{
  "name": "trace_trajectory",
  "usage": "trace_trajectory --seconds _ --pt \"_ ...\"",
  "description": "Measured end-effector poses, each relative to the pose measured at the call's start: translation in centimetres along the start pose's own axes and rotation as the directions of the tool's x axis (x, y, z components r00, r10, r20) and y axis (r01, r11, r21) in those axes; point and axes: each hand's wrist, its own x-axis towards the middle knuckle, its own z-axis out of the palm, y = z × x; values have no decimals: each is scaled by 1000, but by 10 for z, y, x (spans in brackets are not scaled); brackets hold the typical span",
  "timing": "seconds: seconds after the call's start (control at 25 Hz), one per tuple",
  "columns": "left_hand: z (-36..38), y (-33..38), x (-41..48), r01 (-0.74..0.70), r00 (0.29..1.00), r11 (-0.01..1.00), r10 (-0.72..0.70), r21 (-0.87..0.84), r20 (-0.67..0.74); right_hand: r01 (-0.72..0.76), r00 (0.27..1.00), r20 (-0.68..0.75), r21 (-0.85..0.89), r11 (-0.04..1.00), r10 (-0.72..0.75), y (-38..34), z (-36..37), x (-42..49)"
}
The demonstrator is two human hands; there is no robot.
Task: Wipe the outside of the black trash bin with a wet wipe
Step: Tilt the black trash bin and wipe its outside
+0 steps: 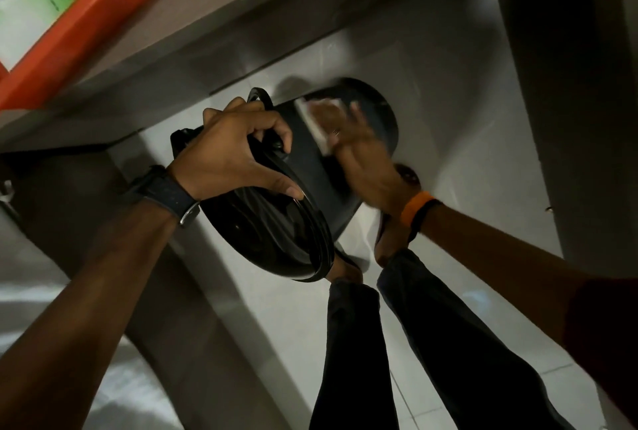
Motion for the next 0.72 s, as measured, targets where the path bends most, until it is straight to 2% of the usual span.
trace_trajectory --seconds 0.04,0.08,0.12,0.16,0.2,0.24,0.28,0.32,0.36,0.4,0.48,0.56,0.6,0.64,0.68,0.72 --pt "-1 -2 1 12 1000 1000 -12 -22 6 196 980 34 39 980 -198 -14 10 -21" --pt "-1 -4 1 19 1000 999 -18 -43 25 290 953 77 60 955 -294 -18 17 -39" --pt "0 -5 -1 26 998 998 -23 -57 52 321 942 94 32 946 -323 -7 19 -46" --pt "4 -4 -3 29 996 997 -23 -65 81 275 960 64 -17 961 -273 10 13 -41" --pt "8 -4 -3 25 995 998 -18 -66 101 118 993 14 -55 991 -117 32 6 -30" --pt "12 -5 -1 18 995 998 -12 -63 104 -102 994 -41 -42 994 100 54 -4 -15" --pt "13 -5 3 15 995 997 -7 -71 99 -298 954 -46 -21 954 297 76 -15 -1" --pt "14 -5 7 12 996 996 -4 -92 94 -416 909 -19 -24 909 416 92 -21 8" --pt "13 -6 12 9 996 993 2 -119 94 -445 894 23 -53 894 447 95 -21 10" --pt "12 -8 16 5 996 989 8 -147 91 -397 916 45 -33 917 398 88 -17 3" --pt "9 -13 17 12 997 979 3 -203 72 -133 990 59 54 990 130 55 0 -29" --pt "6 -20 18 24 999 968 -15 -250 37 155 983 90 31 987 -157 37 18 -64" --pt "4 -25 18 26 1000 962 -24 -271 12 200 975 91 11 980 -200 41 21 -64" --pt "3 -29 19 18 1000 957 -22 -290 -12 103 993 60 10 995 -104 48 15 -55" --pt "3 -33 20 2 999 950 -12 -312 -32 -118 993 15 24 993 118 61 7 -39" --pt "3 -36 20 -12 999 945 -6 -328 -52 -358 933 -13 64 932 359 75 -7 -21"
